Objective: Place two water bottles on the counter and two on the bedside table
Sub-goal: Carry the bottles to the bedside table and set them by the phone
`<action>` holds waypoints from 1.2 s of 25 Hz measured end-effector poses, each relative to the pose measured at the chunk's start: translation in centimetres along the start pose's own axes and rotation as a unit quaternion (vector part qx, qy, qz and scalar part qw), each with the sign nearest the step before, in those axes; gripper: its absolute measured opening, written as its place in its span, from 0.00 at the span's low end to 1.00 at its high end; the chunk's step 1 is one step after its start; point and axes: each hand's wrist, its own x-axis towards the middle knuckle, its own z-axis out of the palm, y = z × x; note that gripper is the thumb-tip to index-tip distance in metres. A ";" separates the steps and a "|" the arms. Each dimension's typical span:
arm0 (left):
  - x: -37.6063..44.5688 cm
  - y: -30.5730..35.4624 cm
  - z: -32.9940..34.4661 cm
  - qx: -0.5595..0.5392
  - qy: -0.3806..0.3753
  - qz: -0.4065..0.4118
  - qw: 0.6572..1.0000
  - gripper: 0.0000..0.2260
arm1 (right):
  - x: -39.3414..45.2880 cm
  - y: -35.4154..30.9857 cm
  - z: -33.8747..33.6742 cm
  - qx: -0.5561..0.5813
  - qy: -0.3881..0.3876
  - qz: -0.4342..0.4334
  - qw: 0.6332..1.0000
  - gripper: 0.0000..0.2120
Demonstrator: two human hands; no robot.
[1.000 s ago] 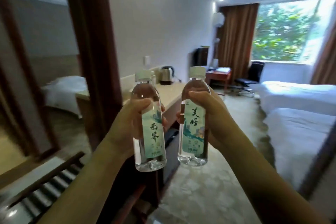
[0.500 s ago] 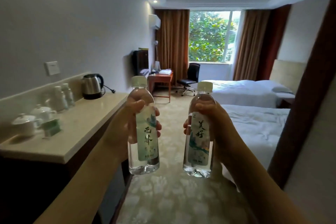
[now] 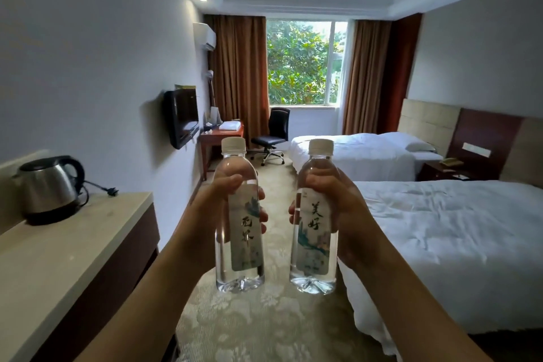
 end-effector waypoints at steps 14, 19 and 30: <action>41.0 -7.5 -13.0 0.093 0.110 0.023 0.989 0.31 | 45.2 13.6 -9.4 0.014 -0.033 -0.001 0.999 0.14; 54.3 -11.2 -20.8 0.136 0.150 0.055 0.978 0.18 | 59.7 21.5 -9.5 -0.008 -0.035 0.013 0.999 0.14; 89.5 -13.1 -36.1 0.093 0.079 0.034 0.992 0.08 | 92.6 31.4 -10.1 -0.023 0.035 0.000 0.999 0.12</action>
